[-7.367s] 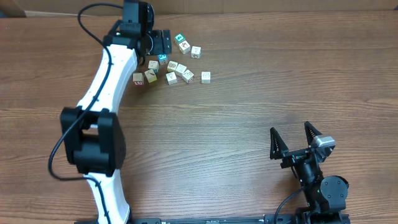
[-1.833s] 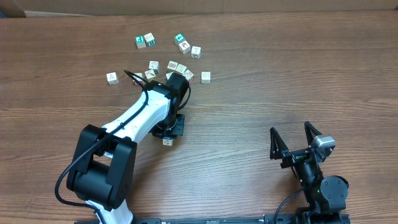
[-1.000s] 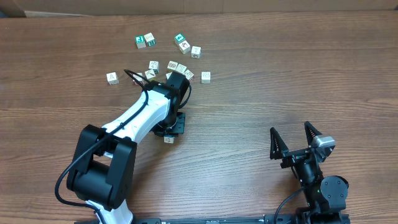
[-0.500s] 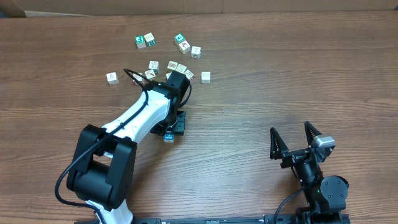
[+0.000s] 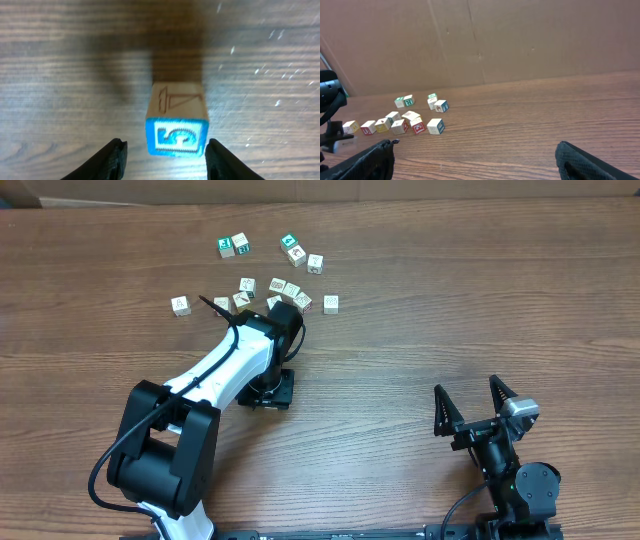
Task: Form a horizontal line
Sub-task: 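Lower the blue 5 block onto the table and adjust its position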
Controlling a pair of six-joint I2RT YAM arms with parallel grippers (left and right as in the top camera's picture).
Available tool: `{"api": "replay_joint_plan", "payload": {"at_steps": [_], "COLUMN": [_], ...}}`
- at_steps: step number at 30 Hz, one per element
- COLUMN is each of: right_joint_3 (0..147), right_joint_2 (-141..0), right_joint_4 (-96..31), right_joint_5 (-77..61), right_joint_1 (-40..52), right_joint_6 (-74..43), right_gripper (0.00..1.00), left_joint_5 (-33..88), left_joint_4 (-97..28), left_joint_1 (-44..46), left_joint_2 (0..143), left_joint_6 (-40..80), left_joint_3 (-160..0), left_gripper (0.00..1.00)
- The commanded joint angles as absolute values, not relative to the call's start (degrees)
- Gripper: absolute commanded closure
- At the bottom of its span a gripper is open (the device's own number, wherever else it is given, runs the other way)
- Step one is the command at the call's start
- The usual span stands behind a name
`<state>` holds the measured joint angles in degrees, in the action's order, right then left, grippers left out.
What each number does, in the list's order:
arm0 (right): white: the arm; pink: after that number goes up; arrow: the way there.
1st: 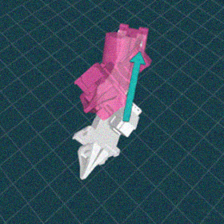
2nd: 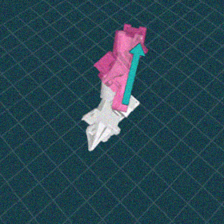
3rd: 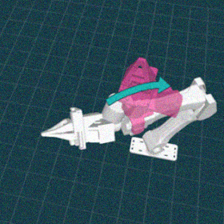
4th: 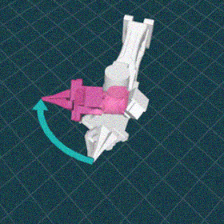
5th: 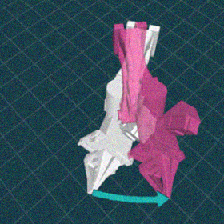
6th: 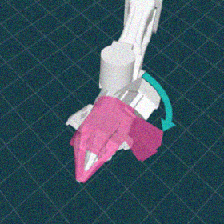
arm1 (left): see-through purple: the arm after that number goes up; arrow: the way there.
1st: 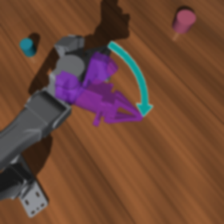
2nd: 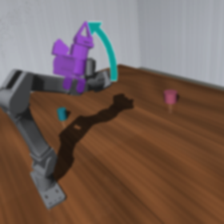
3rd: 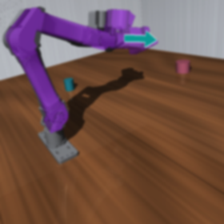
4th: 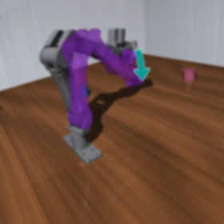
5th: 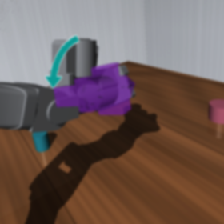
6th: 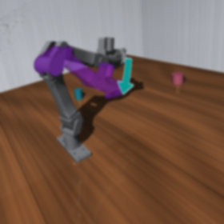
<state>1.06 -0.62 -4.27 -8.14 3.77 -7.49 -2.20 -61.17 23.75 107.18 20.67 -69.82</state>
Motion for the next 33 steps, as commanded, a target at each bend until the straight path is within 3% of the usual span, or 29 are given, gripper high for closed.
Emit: {"api": "replay_joint_plan", "payload": {"at_steps": [1,19,33], "right_joint_3": [0.45,0.45,0.45], "right_joint_2": [-0.16,-0.16,-0.16], "right_joint_4": [-3.99,-4.01,-3.99], "right_joint_5": [-8.21,-8.21,-8.21], "right_joint_1": [3.51,3.51,3.51], "right_joint_6": [-7.62,-7.62,-7.62], "right_gripper": [0.00,0.00,0.00], "left_joint_5": [-1.50,-2.35,-7.11], "left_joint_4": [-59.48,-57.78,-55.00], "left_joint_1": [23.70,23.57,23.53], "left_joint_2": [108.25,108.27,108.27], "left_joint_6": [20.91,20.78,19.70], "left_joint_3": [-69.30,-67.02,-68.45], "left_gripper": [0.54,0.76,0.75]}}
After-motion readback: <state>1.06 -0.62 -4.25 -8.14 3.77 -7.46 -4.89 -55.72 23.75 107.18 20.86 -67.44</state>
